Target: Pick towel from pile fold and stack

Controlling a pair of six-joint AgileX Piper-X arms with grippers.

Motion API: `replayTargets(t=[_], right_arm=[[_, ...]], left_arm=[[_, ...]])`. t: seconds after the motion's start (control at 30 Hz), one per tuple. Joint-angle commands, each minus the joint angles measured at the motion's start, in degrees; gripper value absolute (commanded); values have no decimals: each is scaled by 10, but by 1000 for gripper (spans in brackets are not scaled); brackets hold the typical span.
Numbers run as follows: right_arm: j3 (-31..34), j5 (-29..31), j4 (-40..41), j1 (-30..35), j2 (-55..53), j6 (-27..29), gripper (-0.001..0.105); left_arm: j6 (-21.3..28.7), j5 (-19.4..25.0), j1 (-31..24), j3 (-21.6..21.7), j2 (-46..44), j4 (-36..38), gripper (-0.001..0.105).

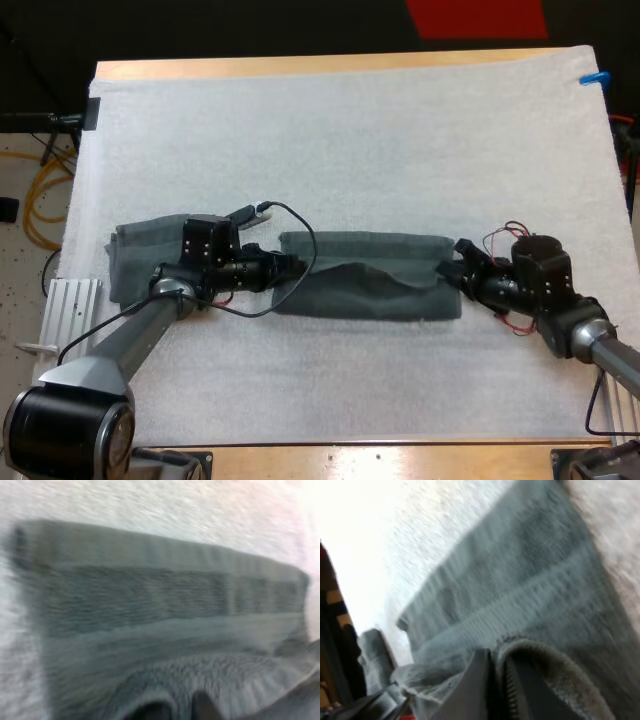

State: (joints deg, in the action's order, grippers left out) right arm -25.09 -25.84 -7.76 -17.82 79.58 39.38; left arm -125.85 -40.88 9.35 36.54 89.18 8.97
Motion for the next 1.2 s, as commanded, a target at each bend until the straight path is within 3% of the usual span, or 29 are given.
replayTargets(t=[0.0,0.1,0.27,0.37,0.47,0.5,0.53,0.63,0.73,0.87,1.0,1.17], right_arm=[[-3,3,-16,3,2,-6,0],[-3,16,-19,3,4,-11,0],[-3,16,-19,3,4,-11,0],[-3,8,-19,3,4,-6,3],[-3,-2,-26,3,4,3,24],[-3,-6,-35,3,4,8,37],[-3,-6,-48,3,4,16,53],[-3,-6,-101,3,4,42,75],[-8,-6,-146,3,4,62,75],[-31,-17,-131,3,4,105,75],[-69,-49,-61,3,-5,148,75],[-117,-25,96,2,-58,257,75]], left_arm=[[8,24,-5,5,-1,-5,0],[26,38,-14,5,-1,-2,0],[68,21,-15,5,-1,-1,3],[79,18,-15,5,-1,-3,19],[79,15,-15,5,-1,-3,43],[79,15,-15,5,-1,-3,49],[79,13,-15,5,-1,-5,52],[92,12,-15,5,-6,-18,52],[126,14,-15,13,-29,-17,52],[170,31,-15,36,-75,6,52],[215,47,-15,71,-140,68,52],[258,88,-15,101,-219,162,53]])
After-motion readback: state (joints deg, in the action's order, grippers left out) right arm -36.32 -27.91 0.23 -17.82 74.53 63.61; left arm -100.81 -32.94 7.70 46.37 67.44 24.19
